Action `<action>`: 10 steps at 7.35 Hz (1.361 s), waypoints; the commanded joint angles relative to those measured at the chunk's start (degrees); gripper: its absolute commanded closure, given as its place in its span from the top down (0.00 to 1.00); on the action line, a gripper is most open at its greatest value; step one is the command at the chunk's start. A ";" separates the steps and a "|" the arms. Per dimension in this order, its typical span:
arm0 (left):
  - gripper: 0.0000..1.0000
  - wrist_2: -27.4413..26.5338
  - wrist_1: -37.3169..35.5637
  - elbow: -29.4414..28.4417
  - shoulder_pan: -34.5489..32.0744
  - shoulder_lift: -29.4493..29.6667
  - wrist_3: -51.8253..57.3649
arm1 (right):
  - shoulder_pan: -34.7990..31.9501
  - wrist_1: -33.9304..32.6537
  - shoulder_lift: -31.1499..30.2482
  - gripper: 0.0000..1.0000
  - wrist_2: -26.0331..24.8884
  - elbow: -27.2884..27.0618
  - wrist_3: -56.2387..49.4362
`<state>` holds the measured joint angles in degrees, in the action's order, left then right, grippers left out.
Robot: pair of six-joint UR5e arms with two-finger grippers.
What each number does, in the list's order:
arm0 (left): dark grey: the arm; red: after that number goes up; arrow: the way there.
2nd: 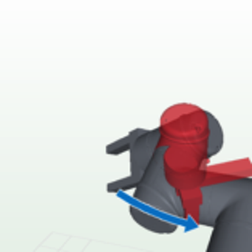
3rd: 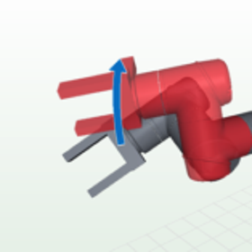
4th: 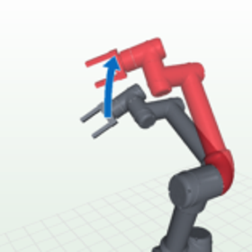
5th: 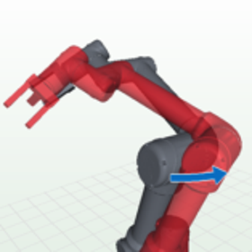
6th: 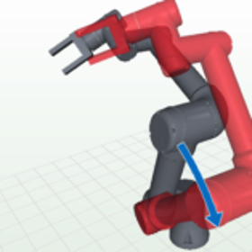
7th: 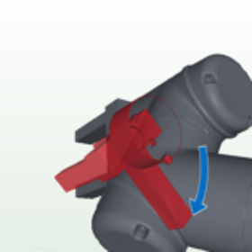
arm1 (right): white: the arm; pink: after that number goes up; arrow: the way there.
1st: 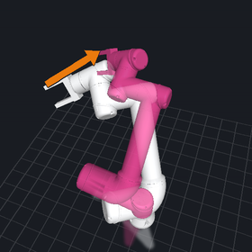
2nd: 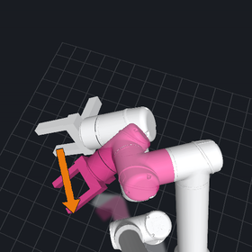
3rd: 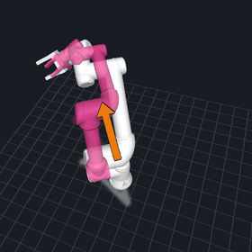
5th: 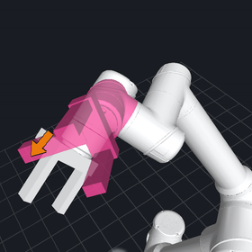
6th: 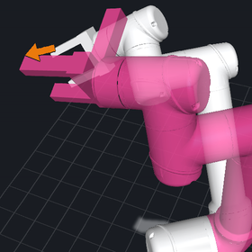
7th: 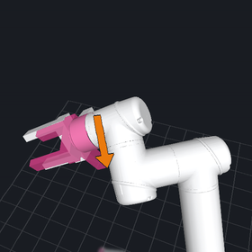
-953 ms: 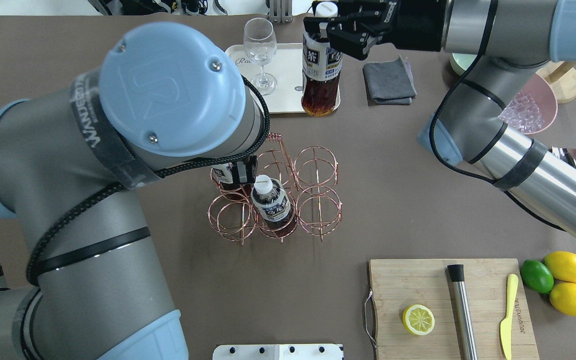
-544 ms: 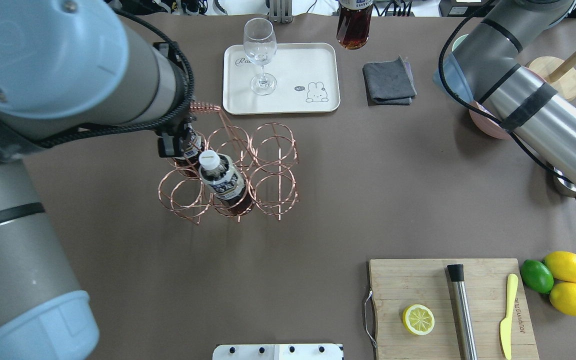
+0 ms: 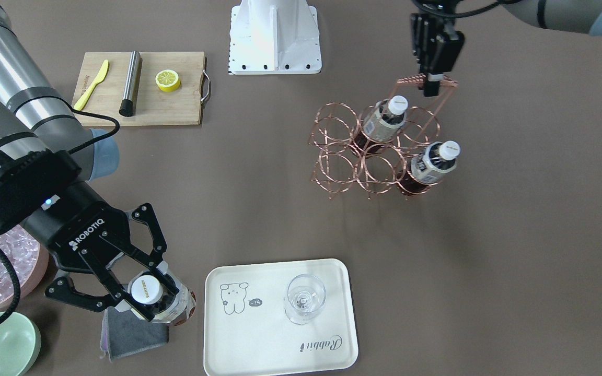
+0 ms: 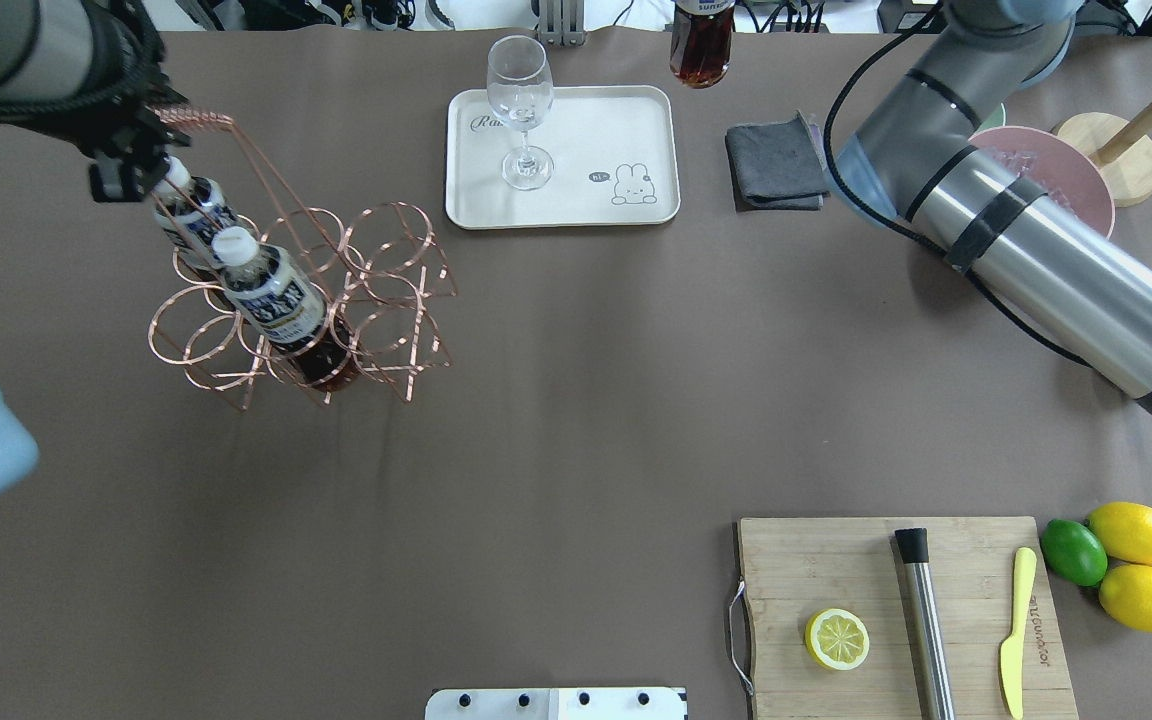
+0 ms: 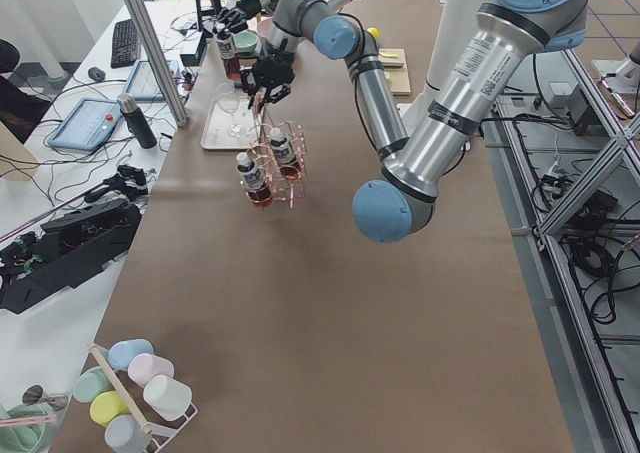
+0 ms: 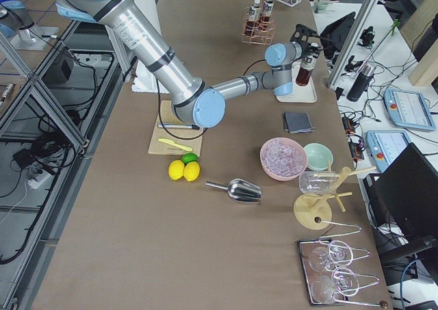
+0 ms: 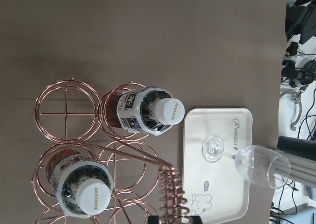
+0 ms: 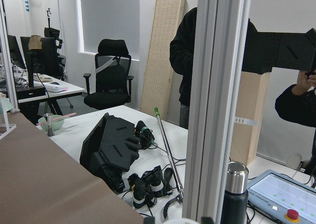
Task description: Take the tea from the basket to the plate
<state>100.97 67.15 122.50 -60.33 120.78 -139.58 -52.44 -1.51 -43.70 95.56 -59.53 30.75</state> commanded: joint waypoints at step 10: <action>0.98 22.47 36.06 -43.06 -26.85 -3.44 30.82 | 9.64 16.71 1.69 0.00 -12.59 14.79 -0.25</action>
<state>116.70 105.72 77.78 -85.40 117.75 -113.46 -43.00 15.13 -42.01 83.05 -44.78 30.44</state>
